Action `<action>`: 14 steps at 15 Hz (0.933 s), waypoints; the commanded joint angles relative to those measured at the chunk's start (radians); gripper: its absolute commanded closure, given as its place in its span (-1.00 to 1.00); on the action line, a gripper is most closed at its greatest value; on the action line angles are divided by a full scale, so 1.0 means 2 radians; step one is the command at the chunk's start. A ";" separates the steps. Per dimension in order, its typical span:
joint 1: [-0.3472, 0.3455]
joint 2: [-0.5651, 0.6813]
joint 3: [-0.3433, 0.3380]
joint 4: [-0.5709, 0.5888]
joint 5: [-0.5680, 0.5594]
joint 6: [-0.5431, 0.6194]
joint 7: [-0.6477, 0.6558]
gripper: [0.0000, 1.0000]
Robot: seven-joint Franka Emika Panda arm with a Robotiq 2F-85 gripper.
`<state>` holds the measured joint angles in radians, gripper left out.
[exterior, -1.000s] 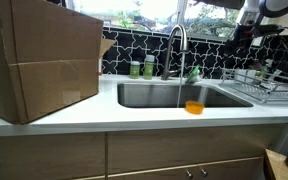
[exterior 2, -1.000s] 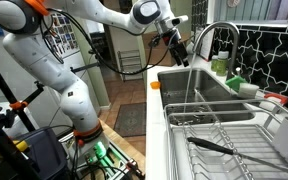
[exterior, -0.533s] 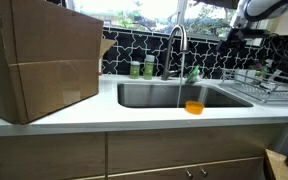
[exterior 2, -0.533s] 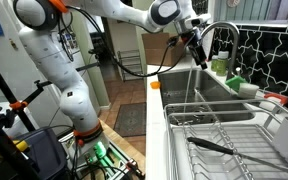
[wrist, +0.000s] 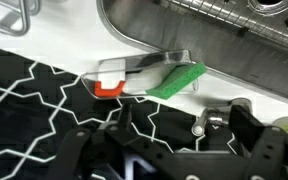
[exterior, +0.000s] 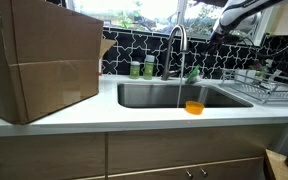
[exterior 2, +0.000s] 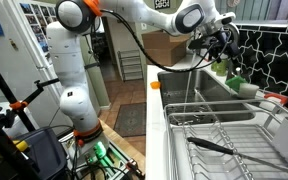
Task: Open the tap, fetch some water in the small orange bowl, close the tap
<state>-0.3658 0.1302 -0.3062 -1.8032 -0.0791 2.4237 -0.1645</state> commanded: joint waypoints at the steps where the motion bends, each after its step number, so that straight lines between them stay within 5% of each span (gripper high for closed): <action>1: -0.002 0.016 0.001 0.017 0.023 0.002 -0.033 -1.00; 7: -0.010 0.053 0.001 0.056 0.042 -0.004 -0.045 -1.00; 14: -0.059 0.147 0.042 0.152 0.130 -0.014 -0.162 -1.00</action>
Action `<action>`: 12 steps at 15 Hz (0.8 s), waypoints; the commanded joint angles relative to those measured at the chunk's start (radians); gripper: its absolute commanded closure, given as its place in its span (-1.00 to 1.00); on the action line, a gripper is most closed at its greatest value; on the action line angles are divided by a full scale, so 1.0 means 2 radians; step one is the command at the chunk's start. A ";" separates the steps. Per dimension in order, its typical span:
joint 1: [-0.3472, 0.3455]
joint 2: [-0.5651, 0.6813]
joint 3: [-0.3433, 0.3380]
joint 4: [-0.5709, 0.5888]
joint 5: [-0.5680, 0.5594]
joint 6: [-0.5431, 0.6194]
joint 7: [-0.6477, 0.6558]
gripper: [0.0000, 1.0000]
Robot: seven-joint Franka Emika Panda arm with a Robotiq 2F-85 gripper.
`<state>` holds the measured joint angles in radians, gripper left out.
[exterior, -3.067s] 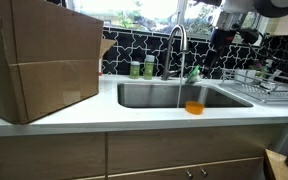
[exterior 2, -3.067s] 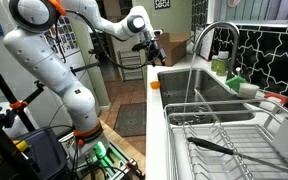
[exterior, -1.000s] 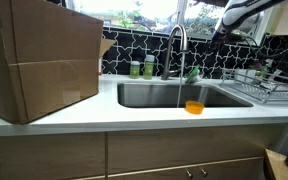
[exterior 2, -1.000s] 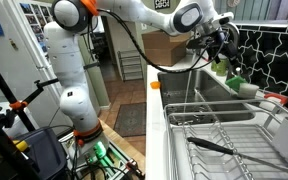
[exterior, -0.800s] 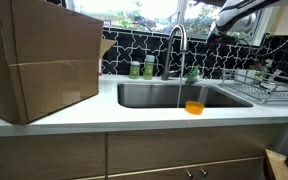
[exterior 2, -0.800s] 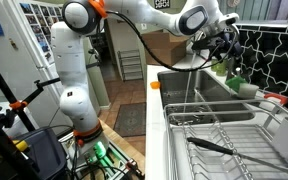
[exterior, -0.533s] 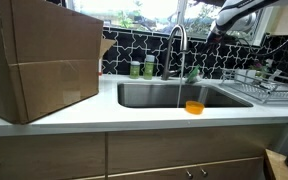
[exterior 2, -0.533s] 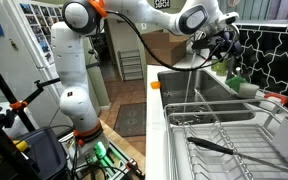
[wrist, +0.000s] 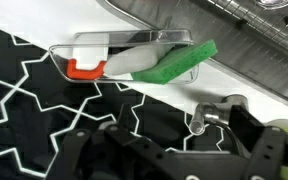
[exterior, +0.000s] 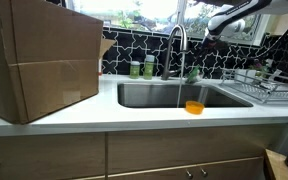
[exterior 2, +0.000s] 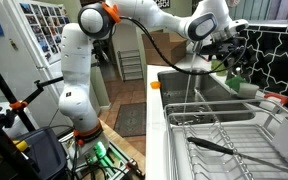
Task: Open the tap, fetch some water in the small orange bowl, close the tap
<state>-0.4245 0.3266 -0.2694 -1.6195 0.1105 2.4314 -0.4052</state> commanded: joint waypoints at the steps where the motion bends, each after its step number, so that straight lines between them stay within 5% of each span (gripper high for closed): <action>1: -0.036 0.062 0.030 0.077 0.040 -0.018 -0.048 -1.00; 6: -0.067 0.113 0.072 0.143 0.069 -0.032 -0.083 -0.66; 8: -0.075 0.129 0.085 0.167 0.075 -0.043 -0.091 -0.70; 12: -0.082 0.154 0.101 0.208 0.072 -0.082 -0.093 -0.04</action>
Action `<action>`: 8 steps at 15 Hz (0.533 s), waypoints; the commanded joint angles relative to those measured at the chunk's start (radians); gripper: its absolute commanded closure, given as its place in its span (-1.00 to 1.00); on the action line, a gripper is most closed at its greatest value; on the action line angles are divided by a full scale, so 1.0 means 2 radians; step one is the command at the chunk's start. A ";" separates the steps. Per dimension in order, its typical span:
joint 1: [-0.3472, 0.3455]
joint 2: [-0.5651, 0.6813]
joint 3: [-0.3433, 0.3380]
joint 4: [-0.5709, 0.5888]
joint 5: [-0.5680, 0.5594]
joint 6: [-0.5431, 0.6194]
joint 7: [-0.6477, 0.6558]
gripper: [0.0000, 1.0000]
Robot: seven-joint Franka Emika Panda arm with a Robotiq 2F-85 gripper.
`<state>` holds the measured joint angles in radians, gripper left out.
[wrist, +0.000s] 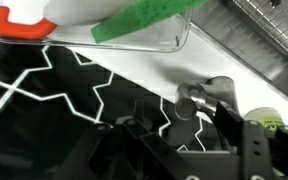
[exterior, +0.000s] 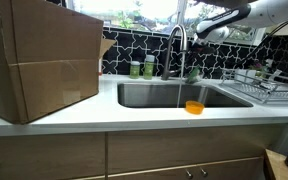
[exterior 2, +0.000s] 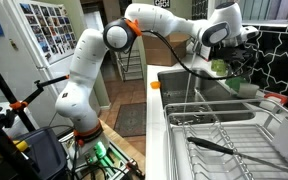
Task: Open the tap, fetch some water in the small orange bowl, close the tap
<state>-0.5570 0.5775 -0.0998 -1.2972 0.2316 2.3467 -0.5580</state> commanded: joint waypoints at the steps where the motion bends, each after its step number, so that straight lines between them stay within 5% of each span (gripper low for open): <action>1: -0.014 0.032 0.015 0.054 0.005 -0.056 -0.010 0.17; 6: -0.010 0.036 0.013 0.070 0.006 -0.083 -0.008 0.86; 8: -0.014 0.035 0.023 0.069 0.020 -0.081 -0.018 0.77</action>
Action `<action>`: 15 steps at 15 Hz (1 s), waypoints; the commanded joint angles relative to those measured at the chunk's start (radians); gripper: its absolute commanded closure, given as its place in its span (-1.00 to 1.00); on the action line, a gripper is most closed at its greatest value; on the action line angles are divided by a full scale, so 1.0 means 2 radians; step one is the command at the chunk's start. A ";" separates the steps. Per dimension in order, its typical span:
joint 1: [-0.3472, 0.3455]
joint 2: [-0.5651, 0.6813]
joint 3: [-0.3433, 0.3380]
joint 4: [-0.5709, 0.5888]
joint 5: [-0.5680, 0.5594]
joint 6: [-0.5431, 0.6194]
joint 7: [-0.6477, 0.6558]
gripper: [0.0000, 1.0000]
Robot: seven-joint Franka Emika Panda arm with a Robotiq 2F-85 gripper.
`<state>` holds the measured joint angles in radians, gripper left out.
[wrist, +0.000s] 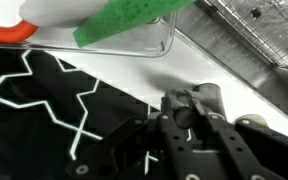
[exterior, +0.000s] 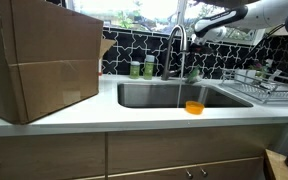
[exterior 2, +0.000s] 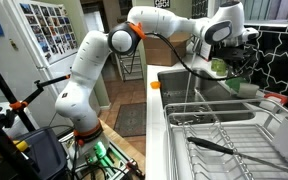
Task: Open the tap, fetch some water in the small orange bowl, close the tap
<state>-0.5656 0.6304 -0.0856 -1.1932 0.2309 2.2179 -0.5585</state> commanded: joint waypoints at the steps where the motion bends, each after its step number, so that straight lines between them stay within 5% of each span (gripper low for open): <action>1: -0.009 0.007 0.020 0.015 0.022 -0.018 -0.021 0.77; 12: -0.011 0.002 0.044 -0.004 0.035 -0.015 -0.039 0.76; 13: -0.012 0.002 0.047 -0.005 0.036 -0.014 -0.039 0.63; 15: -0.013 0.001 0.050 -0.006 0.038 -0.014 -0.035 0.03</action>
<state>-0.5933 0.6313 -0.0457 -1.1897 0.2377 2.2134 -0.6109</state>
